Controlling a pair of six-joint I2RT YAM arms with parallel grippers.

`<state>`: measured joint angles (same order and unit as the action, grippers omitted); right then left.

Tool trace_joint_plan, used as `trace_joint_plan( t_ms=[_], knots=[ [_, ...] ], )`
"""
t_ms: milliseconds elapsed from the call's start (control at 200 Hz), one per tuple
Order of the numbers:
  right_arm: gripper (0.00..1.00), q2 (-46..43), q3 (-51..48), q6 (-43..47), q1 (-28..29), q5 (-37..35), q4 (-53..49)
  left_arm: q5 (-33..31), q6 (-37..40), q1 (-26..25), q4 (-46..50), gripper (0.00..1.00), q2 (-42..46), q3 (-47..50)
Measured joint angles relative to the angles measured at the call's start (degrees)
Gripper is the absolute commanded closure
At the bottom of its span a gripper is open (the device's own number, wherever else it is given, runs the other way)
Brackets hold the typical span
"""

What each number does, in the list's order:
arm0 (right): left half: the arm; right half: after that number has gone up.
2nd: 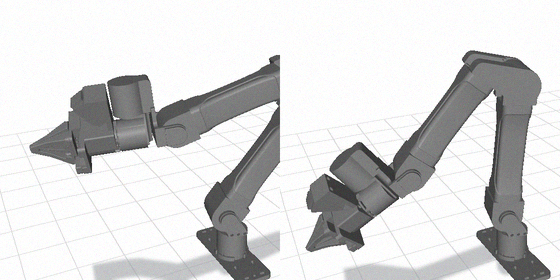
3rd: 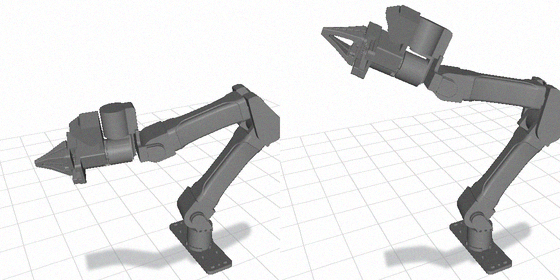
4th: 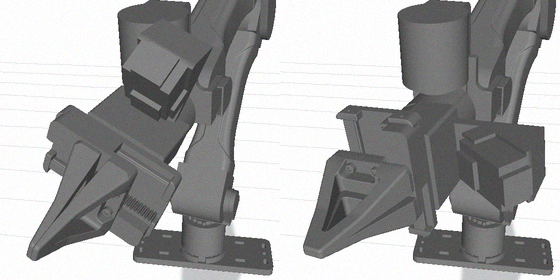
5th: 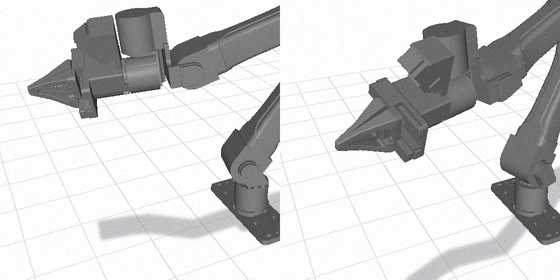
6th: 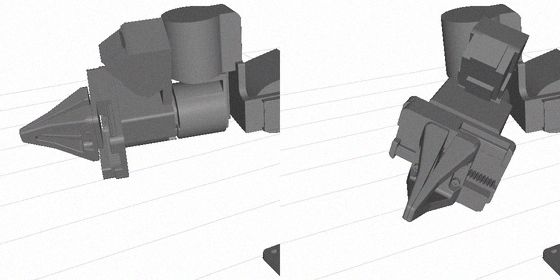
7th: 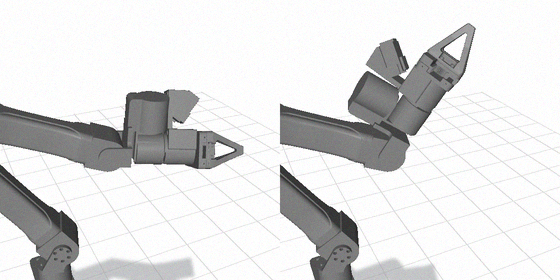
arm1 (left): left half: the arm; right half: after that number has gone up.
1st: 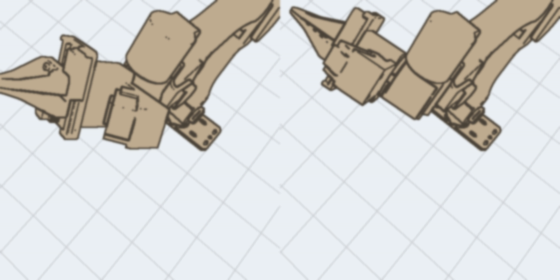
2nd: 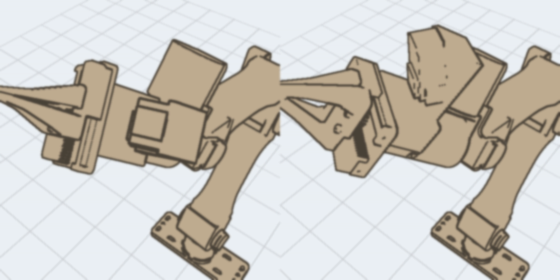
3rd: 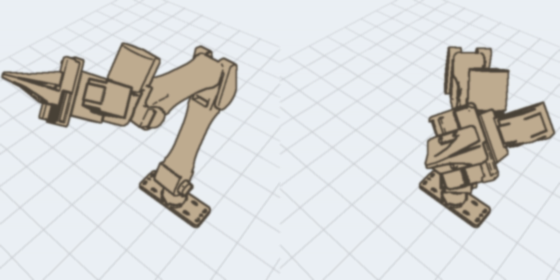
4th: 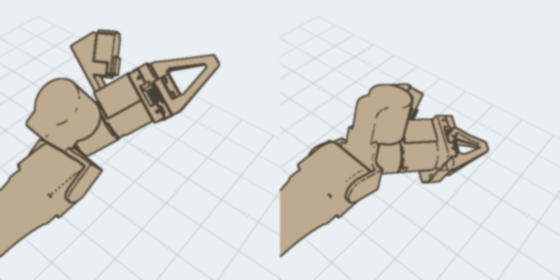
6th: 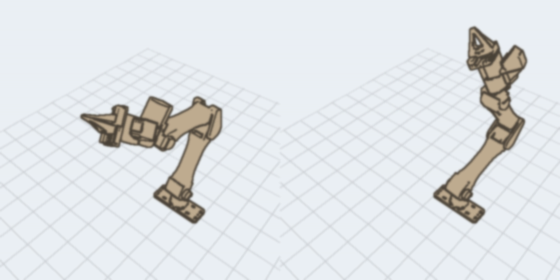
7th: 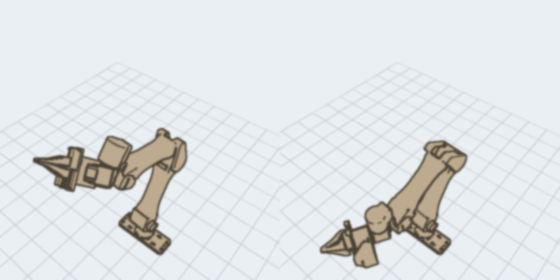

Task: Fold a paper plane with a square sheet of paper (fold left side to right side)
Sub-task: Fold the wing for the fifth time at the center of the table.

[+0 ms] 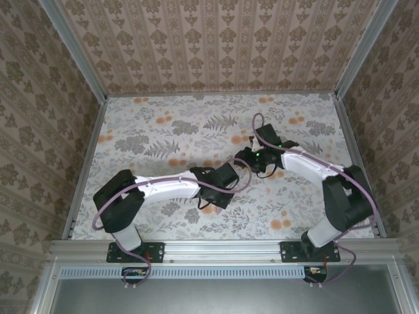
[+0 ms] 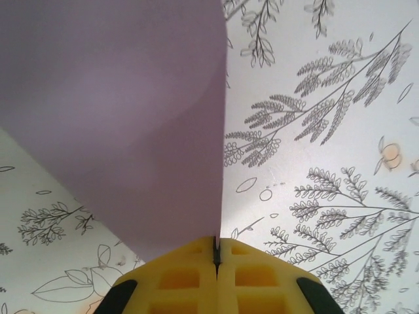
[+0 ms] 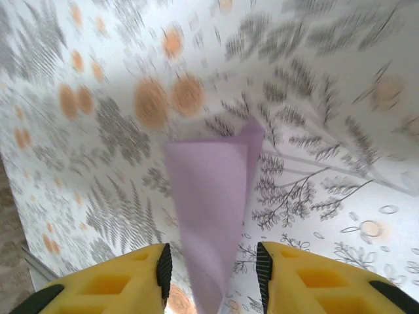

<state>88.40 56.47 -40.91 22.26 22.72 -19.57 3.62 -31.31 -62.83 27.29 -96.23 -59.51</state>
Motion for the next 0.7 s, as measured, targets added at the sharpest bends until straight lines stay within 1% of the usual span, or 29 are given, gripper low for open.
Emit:
trace_joint_plan(
  t_ms=[140,265,480,700],
  knots=[
    [0.44,-8.55,-3.28,1.66,-2.56,-3.72,0.28,5.86,-1.92,2.71,-6.69,1.0,1.49,3.3],
    [0.42,-13.42,-9.53,2.36,-2.86,-5.03,1.16,10.91,-4.02,4.7,-12.59,1.0,1.49,5.64],
    [0.43,-14.58,-17.73,2.89,-2.82,-4.42,4.02,18.91,-8.22,7.98,-22.75,1.0,0.98,8.96],
    [0.44,-16.48,-23.71,2.56,-0.94,-3.37,10.58,24.15,-11.8,10.78,-31.3,1.0,0.28,12.2]
  ],
)
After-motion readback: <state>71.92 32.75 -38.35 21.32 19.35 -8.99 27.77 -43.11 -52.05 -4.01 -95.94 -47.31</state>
